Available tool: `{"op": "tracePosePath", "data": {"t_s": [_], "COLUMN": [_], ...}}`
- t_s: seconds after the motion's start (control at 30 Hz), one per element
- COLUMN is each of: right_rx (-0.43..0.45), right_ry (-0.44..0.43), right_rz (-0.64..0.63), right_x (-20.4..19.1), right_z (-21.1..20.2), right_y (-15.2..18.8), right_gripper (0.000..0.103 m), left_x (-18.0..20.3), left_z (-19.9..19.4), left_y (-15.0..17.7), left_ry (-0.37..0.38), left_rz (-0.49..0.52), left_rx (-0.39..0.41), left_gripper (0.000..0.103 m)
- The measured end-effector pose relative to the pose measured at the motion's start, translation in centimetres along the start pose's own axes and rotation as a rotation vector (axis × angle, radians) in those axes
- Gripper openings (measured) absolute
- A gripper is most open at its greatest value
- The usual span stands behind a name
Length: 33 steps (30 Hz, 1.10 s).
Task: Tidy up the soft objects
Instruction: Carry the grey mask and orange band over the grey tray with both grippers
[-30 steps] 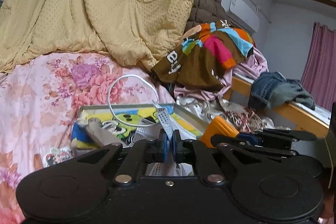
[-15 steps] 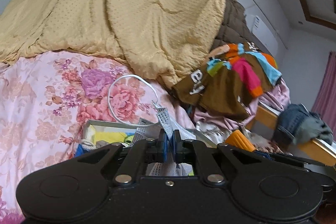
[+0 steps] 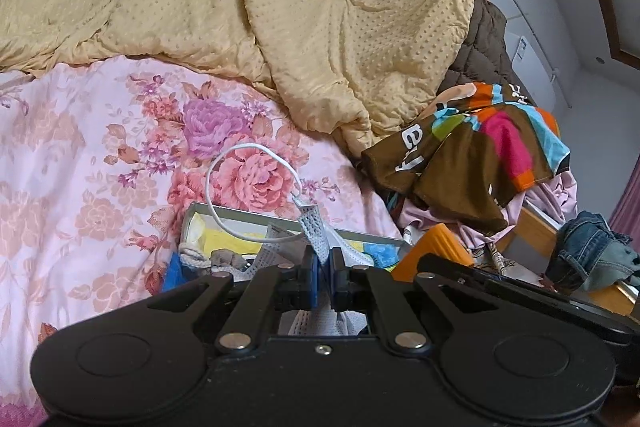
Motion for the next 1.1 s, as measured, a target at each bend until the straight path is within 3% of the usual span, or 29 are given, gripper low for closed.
{"op": "tracePosePath", "data": {"t_s": [0.5,1.1], "right_rx": [-0.068,-0.118], "right_ry": [0.040,0.087], "right_rz": [0.047,0.023], "right_x": [1.2,1.3], "right_z": [1.8,2.3], "right_y": [1.5,2.5], "right_gripper": [0.017,0.020], "left_x": [-2.1,-2.6], "left_z": [1.9,2.6], "left_y": [1.9,2.8], "left_ry": [-0.052,-0.073], "left_rz": [-0.021,-0.012], "left_rx": [-0.101,-0.150], "left_gripper": [0.007,0.010]}}
Point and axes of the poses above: each gripper's, at about its wrist camera, not at the fingertips, and z roughly the way its jaws point, x to its right, y to its underside, the point moved 5 cm from there along z, roughly the way its jaws point, and after that the axes turned 2 degrees about z, right-handed, at the moved point
